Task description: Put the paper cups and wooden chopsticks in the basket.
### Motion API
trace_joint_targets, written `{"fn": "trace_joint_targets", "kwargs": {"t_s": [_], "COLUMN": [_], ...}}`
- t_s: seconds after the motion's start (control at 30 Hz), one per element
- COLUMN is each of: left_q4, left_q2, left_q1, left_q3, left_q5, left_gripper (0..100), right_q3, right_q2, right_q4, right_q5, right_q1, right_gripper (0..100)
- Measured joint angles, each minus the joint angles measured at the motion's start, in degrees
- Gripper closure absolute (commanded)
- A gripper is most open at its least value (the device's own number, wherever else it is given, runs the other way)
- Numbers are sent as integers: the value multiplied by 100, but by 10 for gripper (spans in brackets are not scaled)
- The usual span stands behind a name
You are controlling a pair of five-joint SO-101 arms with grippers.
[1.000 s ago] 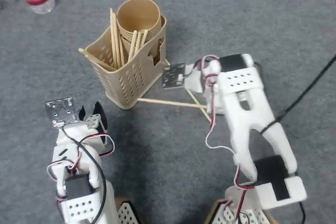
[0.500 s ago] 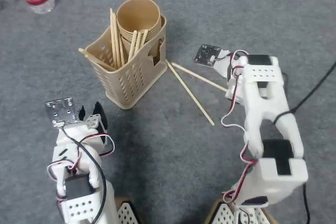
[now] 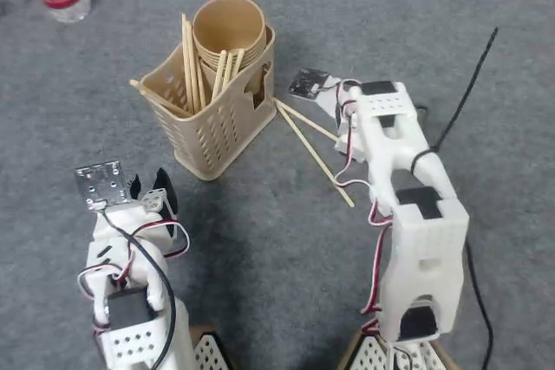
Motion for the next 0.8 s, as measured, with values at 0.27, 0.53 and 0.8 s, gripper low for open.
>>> {"fn": "trace_joint_targets", "kwargs": {"t_s": [0.27, 0.53, 0.8], "left_q4": [0, 0, 0], "left_q2": [0, 0, 0], "left_q1": [0, 0, 0], "left_q3": [0, 0, 0], "left_q5": [0, 0, 0], "left_gripper": [874, 874, 874], "right_q3": [-589, -607, -703], "right_q2": [114, 114, 475], "right_q4": [1020, 1319, 1116], "right_q5": [-79, -79, -396], "right_q1": [-571, -862, -853], "right_gripper": [831, 842, 843]}}
